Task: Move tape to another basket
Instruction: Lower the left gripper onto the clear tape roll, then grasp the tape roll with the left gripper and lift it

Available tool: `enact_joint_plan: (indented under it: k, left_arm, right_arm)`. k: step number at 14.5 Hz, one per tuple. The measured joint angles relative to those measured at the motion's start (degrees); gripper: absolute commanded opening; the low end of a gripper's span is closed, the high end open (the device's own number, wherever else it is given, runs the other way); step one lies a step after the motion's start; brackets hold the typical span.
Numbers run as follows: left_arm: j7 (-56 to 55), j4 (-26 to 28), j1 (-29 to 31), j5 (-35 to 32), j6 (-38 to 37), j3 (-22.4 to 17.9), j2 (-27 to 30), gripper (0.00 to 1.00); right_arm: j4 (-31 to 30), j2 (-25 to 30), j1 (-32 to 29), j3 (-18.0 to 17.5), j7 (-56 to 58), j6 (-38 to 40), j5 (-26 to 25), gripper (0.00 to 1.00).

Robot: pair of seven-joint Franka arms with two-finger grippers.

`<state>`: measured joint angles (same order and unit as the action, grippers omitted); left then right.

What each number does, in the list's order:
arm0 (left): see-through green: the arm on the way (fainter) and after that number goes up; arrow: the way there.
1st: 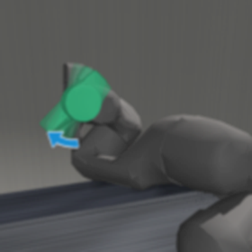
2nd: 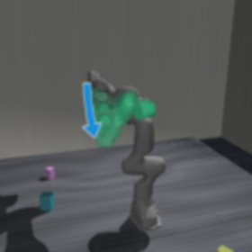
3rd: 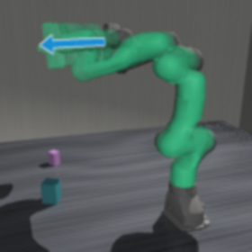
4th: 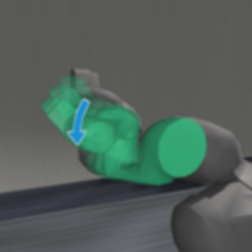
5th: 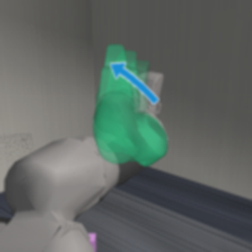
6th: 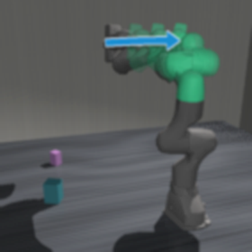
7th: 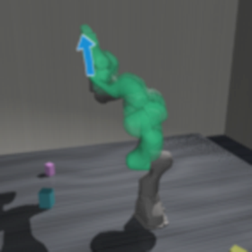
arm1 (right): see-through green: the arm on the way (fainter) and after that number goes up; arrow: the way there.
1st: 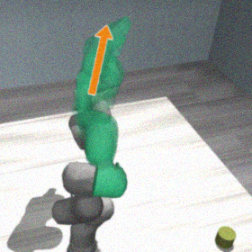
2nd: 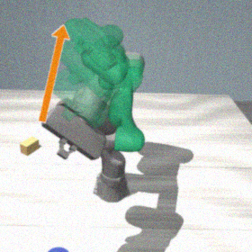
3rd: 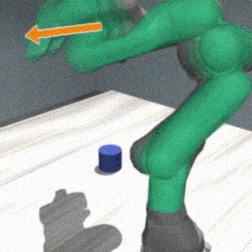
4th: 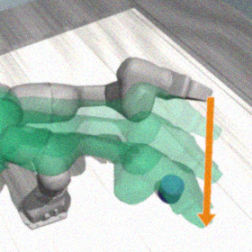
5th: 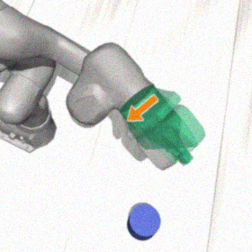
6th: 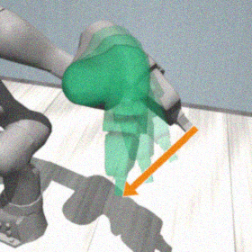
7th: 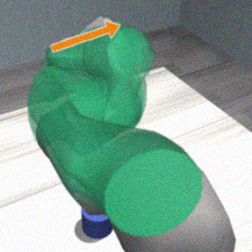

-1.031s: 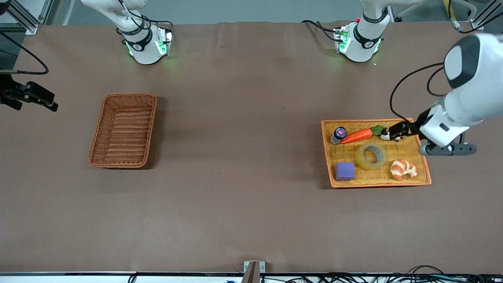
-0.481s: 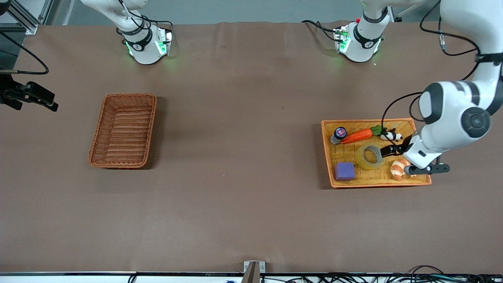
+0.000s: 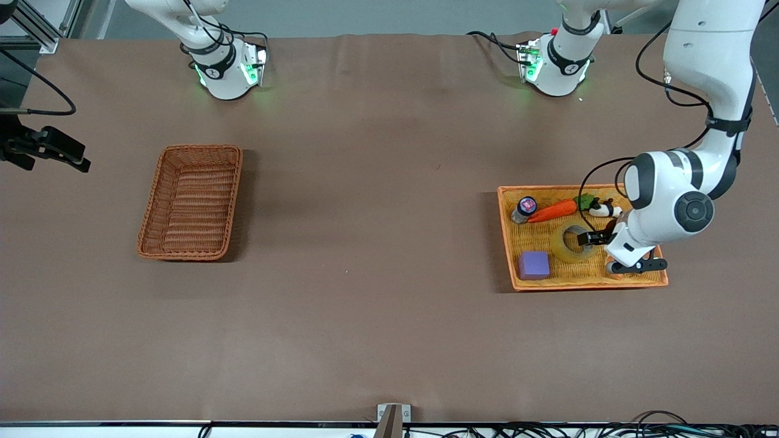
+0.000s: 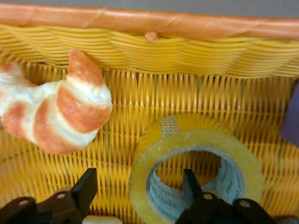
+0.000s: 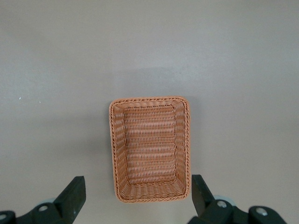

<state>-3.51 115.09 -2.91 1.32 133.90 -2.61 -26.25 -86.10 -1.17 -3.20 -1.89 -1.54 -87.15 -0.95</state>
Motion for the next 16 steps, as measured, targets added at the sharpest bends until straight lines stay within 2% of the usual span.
enact_joint_plan:
  k: [2, 4, 8, 11, 13, 16]
  left_arm:
    - [0.0, 0.1, 0.0, 0.0, 1.1, 0.0, -1.4, 0.17]
    - [0.0, 0.2, 0.0, 0.0, 1.1, 0.0, -1.7, 0.02]
    - [0.0, 0.2, -0.1, 0.0, 0.3, 0.1, -0.5, 0.01]
    - [0.0, -1.3, 0.0, -0.1, -3.9, 2.1, 4.1, 0.01]
    - [-0.3, -3.8, 0.0, -0.1, -7.5, 6.0, 6.8, 0.01]
    - [-7.1, -9.3, -0.3, -0.3, -14.7, 14.6, 7.9, 0.01]
  right_arm:
    - [0.0, 0.0, 0.0, 0.0, 0.0, 0.0, 0.0, 1.00]
    - [0.0, 0.0, 0.0, 0.0, 0.0, 0.0, 0.0, 1.00]
    - [0.0, 0.0, 0.0, 0.0, 0.0, 0.0, 0.0, 1.00]
    - [0.0, 0.0, 0.0, 0.0, 0.0, 0.0, 0.0, 1.00]
    - [0.0, 0.0, 0.0, 0.0, 0.0, 0.0, 0.0, 1.00]
    - [0.0, 0.0, 0.0, 0.0, 0.0, 0.0, 0.0, 1.00]
